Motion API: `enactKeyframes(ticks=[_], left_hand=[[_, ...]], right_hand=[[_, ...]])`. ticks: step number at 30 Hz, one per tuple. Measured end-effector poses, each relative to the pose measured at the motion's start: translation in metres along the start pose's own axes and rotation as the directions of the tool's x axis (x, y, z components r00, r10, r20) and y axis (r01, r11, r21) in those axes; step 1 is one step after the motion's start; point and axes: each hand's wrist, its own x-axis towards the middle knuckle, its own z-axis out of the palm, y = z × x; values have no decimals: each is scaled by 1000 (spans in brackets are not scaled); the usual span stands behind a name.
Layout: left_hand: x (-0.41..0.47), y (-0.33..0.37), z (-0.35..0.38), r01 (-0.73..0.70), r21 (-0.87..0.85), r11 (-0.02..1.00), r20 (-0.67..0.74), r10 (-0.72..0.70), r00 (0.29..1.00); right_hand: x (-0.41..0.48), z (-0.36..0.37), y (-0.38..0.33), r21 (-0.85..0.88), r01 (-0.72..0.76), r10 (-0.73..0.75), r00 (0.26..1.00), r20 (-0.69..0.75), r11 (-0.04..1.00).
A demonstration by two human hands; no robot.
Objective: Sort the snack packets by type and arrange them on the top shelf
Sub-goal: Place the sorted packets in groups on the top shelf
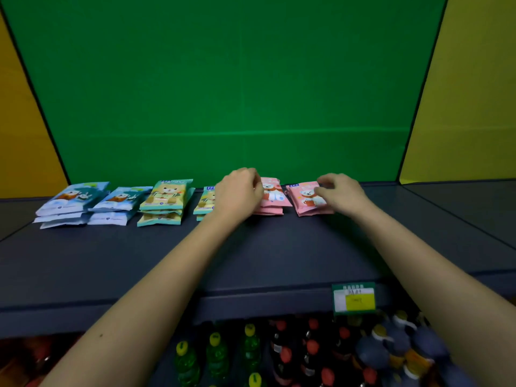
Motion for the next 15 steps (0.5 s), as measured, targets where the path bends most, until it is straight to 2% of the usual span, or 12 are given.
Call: enactKeyframes(ticks=[3, 8, 12, 15], left_hand=[[-34, -4, -24, -62, 88, 994, 5, 62, 998], [-117, -19, -57, -88, 89, 992, -52, 93, 994], [-206, -31, -79, -52, 55, 997, -98, 57, 994], [-274, -41, -76, -46, 47, 998, -82, 50, 995]], right_hand=[[-46, -22, -5, -17, 130, -131, 990, -48, 991], [-146, -50, -7, 27, 258, -250, 953, -174, 966], [-241, -55, 12, 28, 257, -245, 945, -217, 966], [-310, -46, 42, 24, 211, -202, 957, -208, 977]])
